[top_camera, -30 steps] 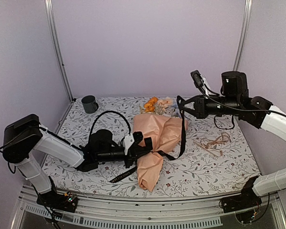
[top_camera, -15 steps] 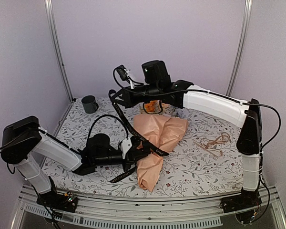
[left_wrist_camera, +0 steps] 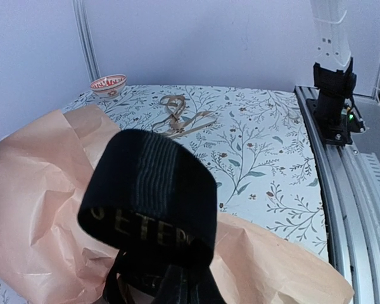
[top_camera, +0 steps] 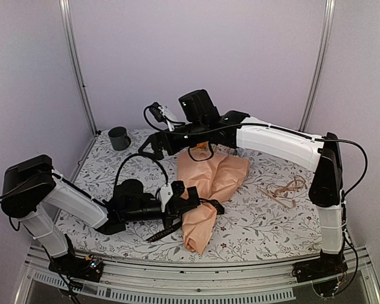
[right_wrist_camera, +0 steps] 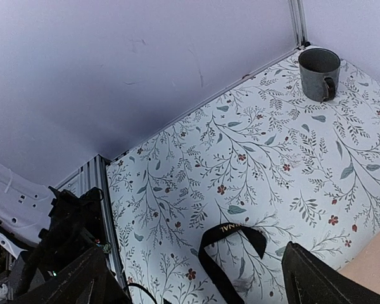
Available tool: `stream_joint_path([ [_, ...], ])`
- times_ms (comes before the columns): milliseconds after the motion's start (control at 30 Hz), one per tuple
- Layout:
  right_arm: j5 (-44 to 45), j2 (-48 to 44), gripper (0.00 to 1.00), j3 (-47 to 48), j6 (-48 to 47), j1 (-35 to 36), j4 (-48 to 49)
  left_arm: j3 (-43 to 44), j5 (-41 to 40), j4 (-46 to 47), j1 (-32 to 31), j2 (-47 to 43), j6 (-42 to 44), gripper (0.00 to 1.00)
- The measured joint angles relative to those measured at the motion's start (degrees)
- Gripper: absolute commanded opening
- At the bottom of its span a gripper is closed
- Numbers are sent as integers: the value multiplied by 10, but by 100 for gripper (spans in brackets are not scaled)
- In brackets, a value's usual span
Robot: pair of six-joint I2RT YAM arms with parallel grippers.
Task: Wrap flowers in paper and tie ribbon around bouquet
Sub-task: Cross the half-tied ribbon over the folded bouquet.
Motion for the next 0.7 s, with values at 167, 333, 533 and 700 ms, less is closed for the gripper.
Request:
stream_joint_path([
  [167,-17,-83,90,-100,-47,-27,-13,-4,4,10,0,0,-9,0],
  [333,-129,-238,83,-291,-101,-61,28,-4,15,15,0,1,-18,0],
  [533,-223,-261,87,-390,-119,-63,89,-4,21,16,1,1,-25,0],
  [700,-260,-231,66,-429,-120,-62,104,-4,21,16,2,1,-28,0],
])
